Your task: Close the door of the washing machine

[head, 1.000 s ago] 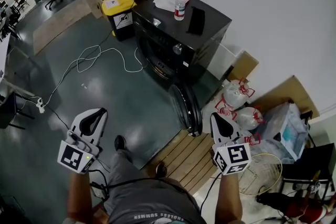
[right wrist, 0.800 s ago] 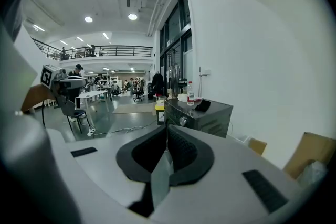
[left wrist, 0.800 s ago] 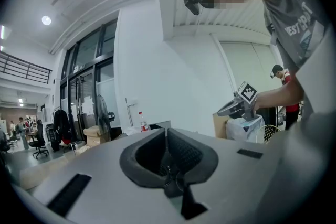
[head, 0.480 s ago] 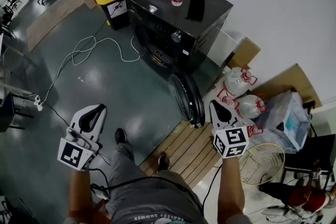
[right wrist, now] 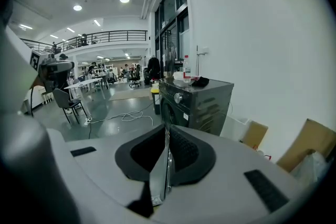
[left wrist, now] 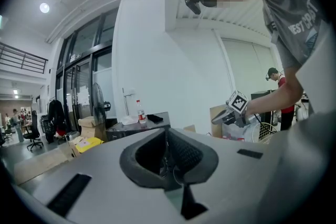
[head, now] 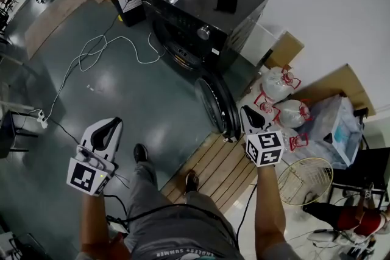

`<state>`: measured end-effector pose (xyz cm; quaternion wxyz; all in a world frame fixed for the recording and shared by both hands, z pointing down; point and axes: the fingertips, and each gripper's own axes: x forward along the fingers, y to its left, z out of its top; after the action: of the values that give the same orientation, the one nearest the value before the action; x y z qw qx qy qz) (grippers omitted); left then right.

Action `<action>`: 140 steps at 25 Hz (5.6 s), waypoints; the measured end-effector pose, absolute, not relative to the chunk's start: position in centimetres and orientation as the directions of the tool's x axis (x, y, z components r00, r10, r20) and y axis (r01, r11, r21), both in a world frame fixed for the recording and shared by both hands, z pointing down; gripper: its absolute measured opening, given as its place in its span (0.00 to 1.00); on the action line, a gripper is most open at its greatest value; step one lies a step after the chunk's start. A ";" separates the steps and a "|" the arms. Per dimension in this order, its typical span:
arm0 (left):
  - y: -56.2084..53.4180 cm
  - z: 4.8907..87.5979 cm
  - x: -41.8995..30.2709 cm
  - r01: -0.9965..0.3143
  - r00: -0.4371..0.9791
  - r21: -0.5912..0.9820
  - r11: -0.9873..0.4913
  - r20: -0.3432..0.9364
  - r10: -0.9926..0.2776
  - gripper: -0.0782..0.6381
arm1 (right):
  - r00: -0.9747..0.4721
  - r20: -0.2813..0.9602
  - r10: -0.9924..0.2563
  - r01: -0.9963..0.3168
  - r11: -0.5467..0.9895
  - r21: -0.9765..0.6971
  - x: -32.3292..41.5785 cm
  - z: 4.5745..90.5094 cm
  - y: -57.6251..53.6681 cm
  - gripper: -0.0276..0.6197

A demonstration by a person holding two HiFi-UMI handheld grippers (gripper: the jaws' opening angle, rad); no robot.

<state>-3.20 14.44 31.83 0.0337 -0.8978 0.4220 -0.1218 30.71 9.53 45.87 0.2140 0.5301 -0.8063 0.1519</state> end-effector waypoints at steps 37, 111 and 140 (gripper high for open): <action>8.8 38.8 -5.6 -0.717 0.633 -0.123 -0.686 0.295 -0.716 0.15 | -0.316 0.781 -0.539 -0.924 0.362 -0.124 32.6 65.3 3.6 0.31; -7.2 56.7 -11.3 -0.635 0.736 0.122 -0.763 0.394 -0.550 0.15 | -0.315 0.743 -0.591 -0.920 -0.003 -0.392 -0.1 65.5 -4.9 0.35; -16.3 65.4 -10.7 -0.739 0.605 0.055 -0.672 0.493 -0.625 0.15 | -0.275 0.717 -0.641 -0.924 0.383 -0.012 -0.5 62.9 -14.6 0.23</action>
<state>-10.65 -16.33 65.36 -0.1274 -0.8867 0.3847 -0.2226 -0.52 -14.59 62.91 0.3204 0.5098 -0.7672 0.2209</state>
